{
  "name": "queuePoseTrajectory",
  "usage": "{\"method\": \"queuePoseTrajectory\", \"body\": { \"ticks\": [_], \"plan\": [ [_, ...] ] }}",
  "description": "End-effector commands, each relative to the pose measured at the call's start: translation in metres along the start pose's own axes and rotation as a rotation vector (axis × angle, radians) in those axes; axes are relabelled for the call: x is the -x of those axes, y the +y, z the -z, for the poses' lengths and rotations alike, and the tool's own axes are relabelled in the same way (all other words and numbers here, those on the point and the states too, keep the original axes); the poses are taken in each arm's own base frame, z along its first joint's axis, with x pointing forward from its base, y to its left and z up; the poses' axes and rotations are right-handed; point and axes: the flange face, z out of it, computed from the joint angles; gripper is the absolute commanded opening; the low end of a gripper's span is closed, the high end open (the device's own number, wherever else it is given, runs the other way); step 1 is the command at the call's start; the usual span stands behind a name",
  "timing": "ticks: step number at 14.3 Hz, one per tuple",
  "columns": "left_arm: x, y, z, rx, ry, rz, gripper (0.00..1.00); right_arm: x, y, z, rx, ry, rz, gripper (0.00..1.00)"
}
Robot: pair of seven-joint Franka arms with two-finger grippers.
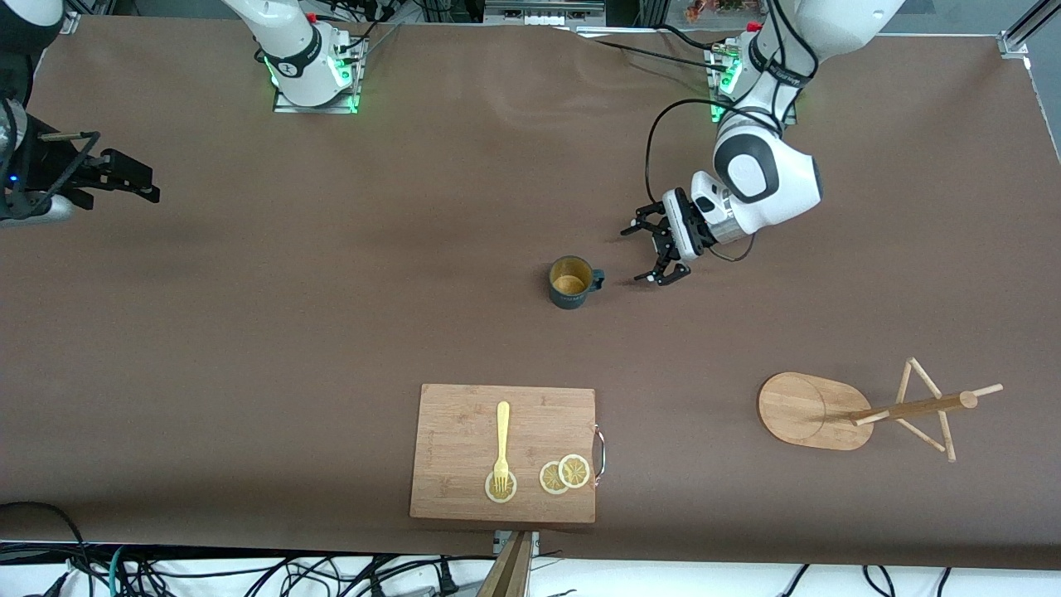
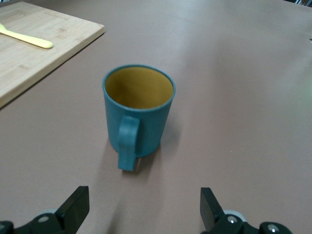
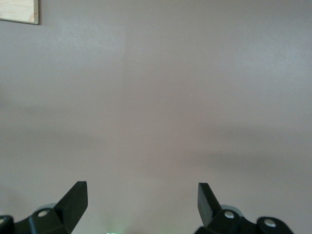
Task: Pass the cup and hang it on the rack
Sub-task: 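Release the mug upright and withdraw the right gripper while the left gripper approaches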
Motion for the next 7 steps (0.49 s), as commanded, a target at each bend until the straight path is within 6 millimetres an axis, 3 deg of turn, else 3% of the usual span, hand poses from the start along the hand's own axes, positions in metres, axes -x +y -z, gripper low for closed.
{"method": "queuePoseTrajectory", "body": {
  "ticks": [1,7],
  "plan": [
    [0.007,-0.001,-0.014,-0.032,0.028,-0.048,1.00,-0.012,-0.001,0.013,0.029,-0.009,0.006,1.00],
    [0.008,-0.011,-0.050,-0.061,0.082,-0.102,1.00,-0.021,0.000,0.010,0.031,-0.049,0.002,1.00]
  ]
}}
